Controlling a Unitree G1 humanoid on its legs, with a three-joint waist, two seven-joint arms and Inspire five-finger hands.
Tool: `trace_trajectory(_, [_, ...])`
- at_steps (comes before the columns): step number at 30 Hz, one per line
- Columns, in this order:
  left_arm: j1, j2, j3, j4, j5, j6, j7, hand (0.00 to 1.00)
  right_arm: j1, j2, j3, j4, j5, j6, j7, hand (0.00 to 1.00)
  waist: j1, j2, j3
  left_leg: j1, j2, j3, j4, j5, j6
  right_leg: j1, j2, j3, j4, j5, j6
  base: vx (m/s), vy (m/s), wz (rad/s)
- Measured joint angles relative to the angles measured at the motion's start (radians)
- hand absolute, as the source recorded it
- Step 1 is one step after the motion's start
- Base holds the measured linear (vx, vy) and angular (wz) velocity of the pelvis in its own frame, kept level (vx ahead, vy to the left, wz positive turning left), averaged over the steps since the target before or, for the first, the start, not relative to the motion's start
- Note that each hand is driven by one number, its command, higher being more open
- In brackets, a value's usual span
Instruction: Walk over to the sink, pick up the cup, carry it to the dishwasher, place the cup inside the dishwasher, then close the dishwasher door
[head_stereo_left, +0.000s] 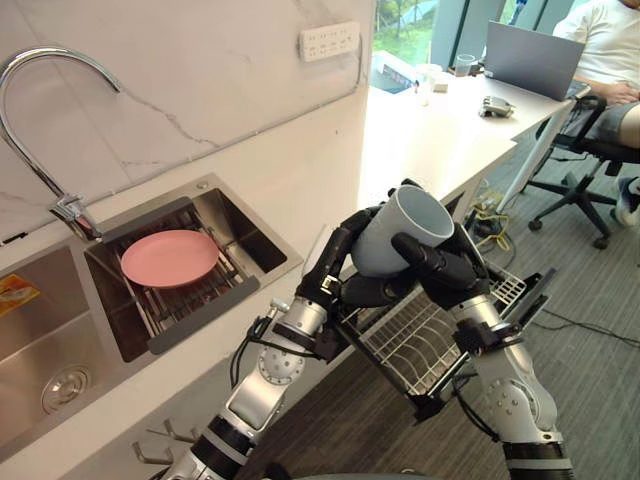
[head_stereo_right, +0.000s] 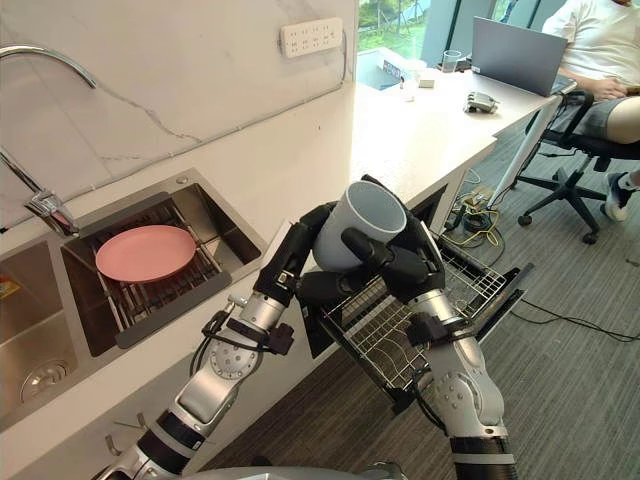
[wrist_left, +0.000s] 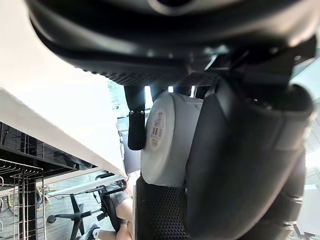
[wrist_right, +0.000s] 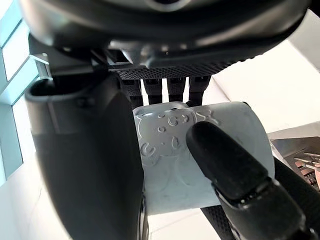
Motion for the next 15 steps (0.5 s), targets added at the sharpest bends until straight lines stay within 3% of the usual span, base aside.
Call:
trace_trajectory(4, [0.000,-0.001,-0.004,0.000,-0.010,0.005,0.002,0.00,-0.001,-0.004,0.007,0.000,0.020,-0.002,-0.009,0.00,-0.001,0.000,0.000,0.002,0.000,0.000,-0.002,0.003,-0.001,0.000,0.001,0.001,0.000,0.000,0.000,0.00,0.017,-0.01])
trace_trajectory(14, [0.000,-0.006,-0.013,0.000,-0.088,0.007,0.005,0.00,-0.002,-0.007,0.073,-0.011,-0.027,-0.108,-0.102,0.00,0.000,-0.001,-0.001,0.006,0.000,0.004,-0.005,0.006,0.000,-0.001,0.001,0.007,-0.002,0.003,0.004,-0.01,0.024,-0.01])
trace_trajectory(15, [0.000,-0.006,-0.013,0.000,-0.091,0.007,0.006,1.00,-0.002,-0.006,0.077,-0.014,-0.036,-0.115,-0.109,0.00,0.000,-0.001,-0.001,0.006,0.000,0.005,-0.005,0.006,0.000,-0.001,0.001,0.008,-0.002,0.003,0.004,-0.01,0.032,-0.04])
